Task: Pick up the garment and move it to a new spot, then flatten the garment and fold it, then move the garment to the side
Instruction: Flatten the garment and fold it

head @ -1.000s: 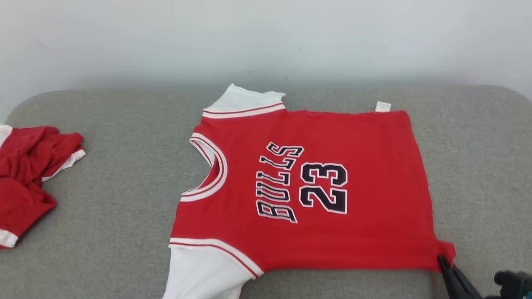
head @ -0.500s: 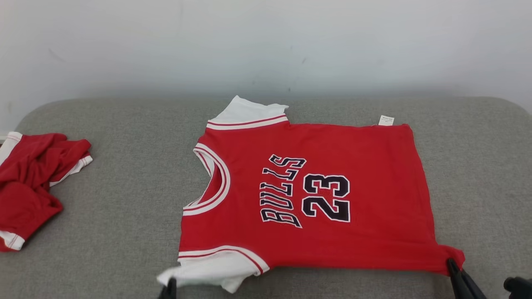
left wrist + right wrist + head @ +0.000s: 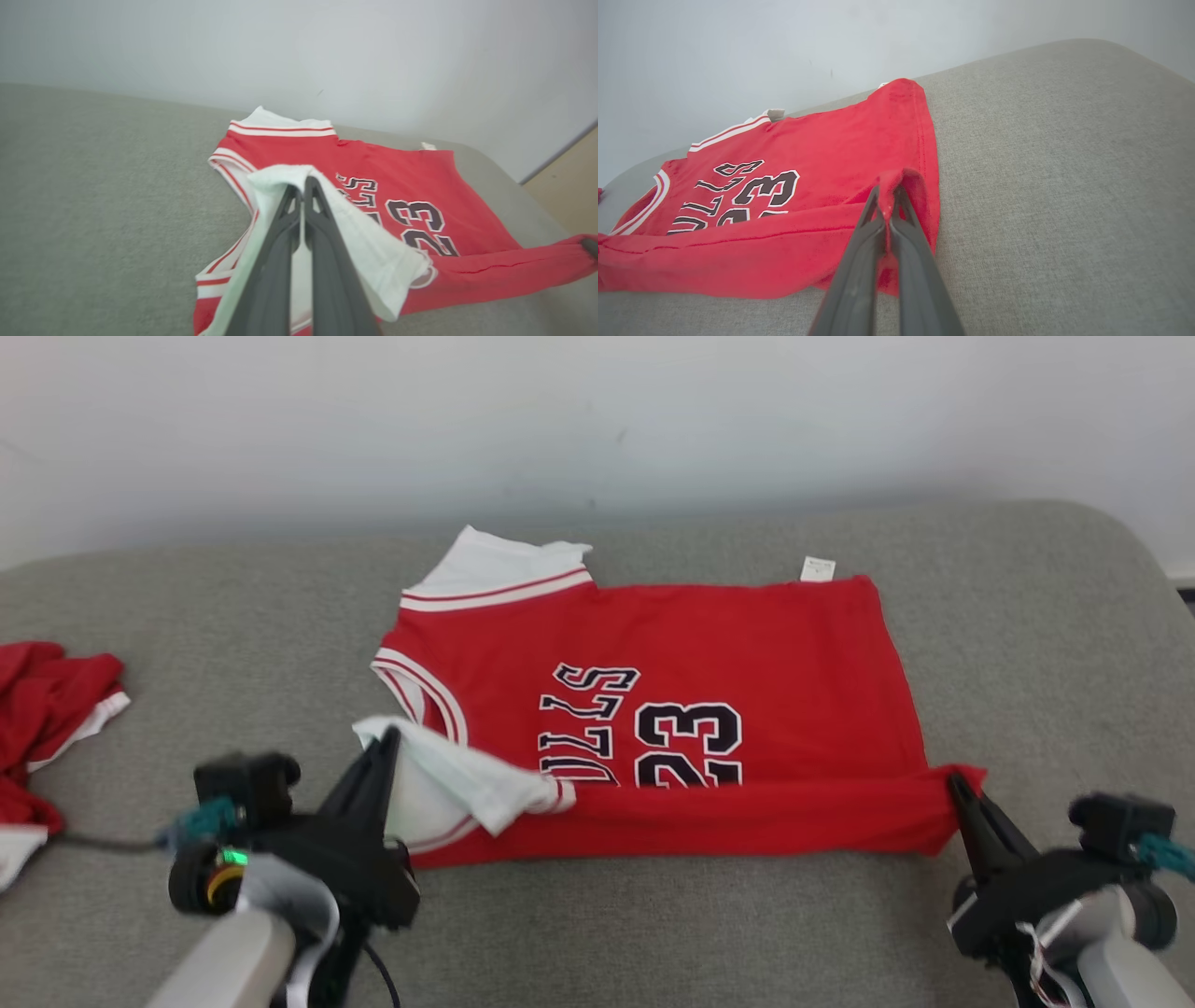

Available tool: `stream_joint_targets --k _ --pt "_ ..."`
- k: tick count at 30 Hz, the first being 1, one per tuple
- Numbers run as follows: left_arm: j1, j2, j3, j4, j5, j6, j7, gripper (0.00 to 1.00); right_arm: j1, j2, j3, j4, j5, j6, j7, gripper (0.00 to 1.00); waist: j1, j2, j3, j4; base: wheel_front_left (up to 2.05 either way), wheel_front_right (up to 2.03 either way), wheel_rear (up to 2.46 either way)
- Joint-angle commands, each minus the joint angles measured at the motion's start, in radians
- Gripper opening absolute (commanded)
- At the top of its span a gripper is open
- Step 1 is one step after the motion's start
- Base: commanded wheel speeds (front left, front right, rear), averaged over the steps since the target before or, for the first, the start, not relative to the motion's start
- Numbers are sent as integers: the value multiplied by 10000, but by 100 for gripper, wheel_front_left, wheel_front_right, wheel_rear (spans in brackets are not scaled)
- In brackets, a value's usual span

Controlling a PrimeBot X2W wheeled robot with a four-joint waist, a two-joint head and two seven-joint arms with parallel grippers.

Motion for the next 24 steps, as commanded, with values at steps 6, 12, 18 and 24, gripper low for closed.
stream_joint_targets --k 6,12,18,24 --pt "-2024 -131 -180 2200 345 -785 192 0 -1683 265 428 1578 -233 -23 36 0 -1 -1 827 -462 0 0 0" --pt "-3218 -521 -536 4217 627 -1412 93 0 -2663 377 986 2848 -170 -23 -336 0 -1 -1 900 -435 0 0 0" --pt "-3720 -772 -852 5530 1099 -1618 -726 100 -3068 417 1383 3558 -40 -23 -914 100 -1 -1 790 -425 0 0 0" --pt "-3322 -1081 -768 6321 1004 -1831 -1839 100 -2543 140 1586 3929 181 -23 -1804 100 -1 -1 101 -240 0 0 0"
